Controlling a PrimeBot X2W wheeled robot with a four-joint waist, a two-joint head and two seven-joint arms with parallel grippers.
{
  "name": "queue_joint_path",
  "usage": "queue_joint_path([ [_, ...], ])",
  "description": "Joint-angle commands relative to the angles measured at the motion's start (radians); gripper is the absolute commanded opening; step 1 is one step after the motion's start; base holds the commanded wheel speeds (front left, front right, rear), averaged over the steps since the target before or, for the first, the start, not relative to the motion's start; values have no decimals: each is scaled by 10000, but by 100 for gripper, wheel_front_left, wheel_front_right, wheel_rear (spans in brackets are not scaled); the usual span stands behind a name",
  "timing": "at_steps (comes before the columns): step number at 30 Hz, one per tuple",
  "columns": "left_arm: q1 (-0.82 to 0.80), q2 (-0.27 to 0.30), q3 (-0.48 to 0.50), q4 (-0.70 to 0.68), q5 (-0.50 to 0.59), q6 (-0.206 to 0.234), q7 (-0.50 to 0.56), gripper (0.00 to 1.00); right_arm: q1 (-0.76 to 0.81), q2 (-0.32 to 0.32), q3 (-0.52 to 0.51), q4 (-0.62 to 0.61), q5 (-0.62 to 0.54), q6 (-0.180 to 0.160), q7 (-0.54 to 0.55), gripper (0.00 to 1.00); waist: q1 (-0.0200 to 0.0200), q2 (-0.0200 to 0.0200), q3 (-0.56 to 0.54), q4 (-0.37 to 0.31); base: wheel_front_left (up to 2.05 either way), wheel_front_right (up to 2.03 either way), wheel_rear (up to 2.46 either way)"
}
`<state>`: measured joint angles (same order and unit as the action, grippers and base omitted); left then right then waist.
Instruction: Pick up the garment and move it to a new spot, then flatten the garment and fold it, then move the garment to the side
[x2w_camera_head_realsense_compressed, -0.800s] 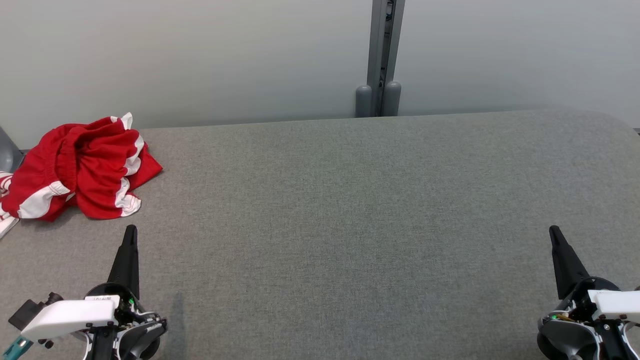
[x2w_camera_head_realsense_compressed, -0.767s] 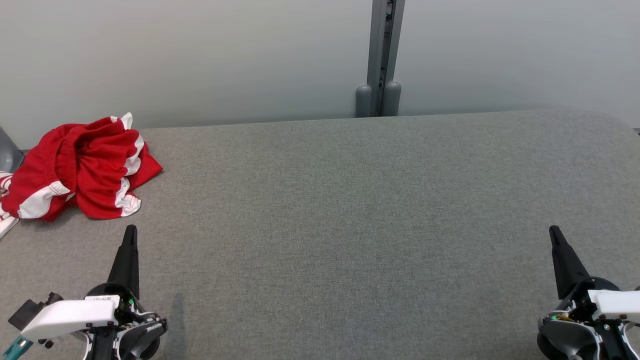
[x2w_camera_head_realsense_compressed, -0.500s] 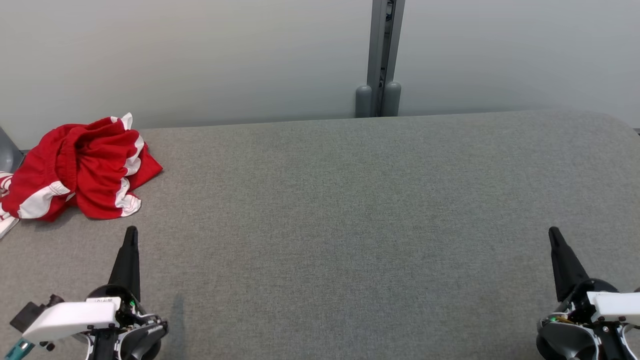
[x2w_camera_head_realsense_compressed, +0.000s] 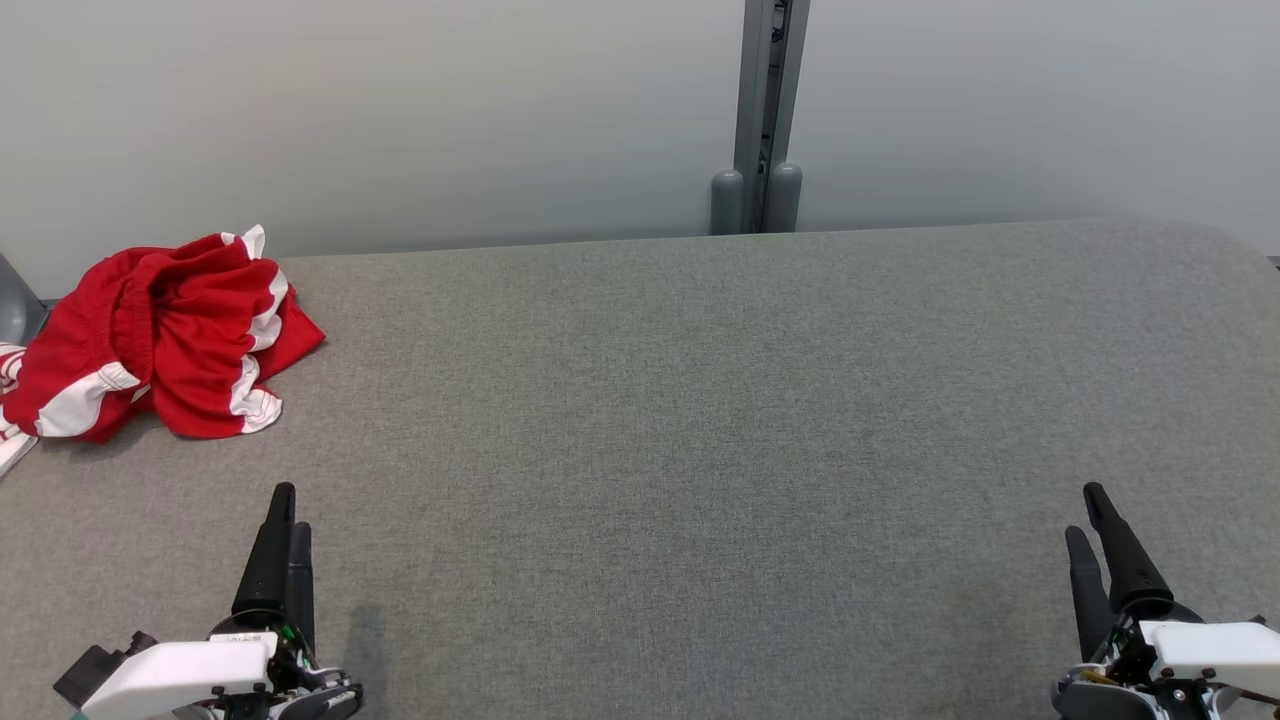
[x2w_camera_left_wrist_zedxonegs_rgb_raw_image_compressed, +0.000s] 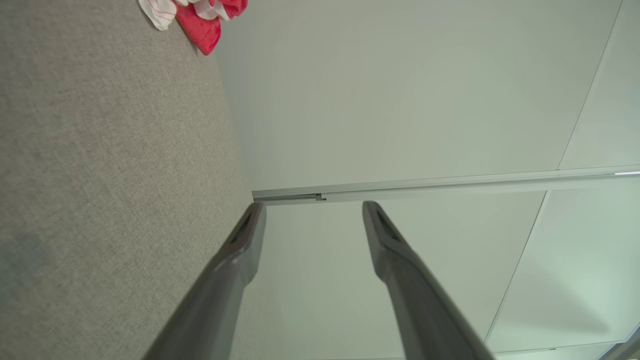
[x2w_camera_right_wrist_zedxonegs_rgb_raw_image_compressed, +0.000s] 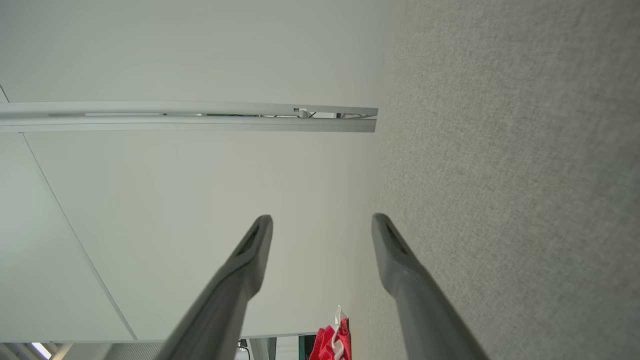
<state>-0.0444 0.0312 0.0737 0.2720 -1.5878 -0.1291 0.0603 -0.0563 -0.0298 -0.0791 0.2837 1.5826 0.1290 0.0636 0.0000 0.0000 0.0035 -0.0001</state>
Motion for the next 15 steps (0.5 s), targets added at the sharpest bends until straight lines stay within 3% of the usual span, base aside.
queue_joint_path([
  [1, -91, 101, -59, -230, 212, 21, -84, 100, -145, -95, 46, -179, -155, 5, -117, 100, 0, 0, 1, 0, 0, 0, 0],
  [15, 59, 126, -240, -970, 2394, 504, -693, 100, -83, -126, -60, -581, -1889, 8, -726, 100, 0, 0, -10, 11, 0, 0, 0],
])
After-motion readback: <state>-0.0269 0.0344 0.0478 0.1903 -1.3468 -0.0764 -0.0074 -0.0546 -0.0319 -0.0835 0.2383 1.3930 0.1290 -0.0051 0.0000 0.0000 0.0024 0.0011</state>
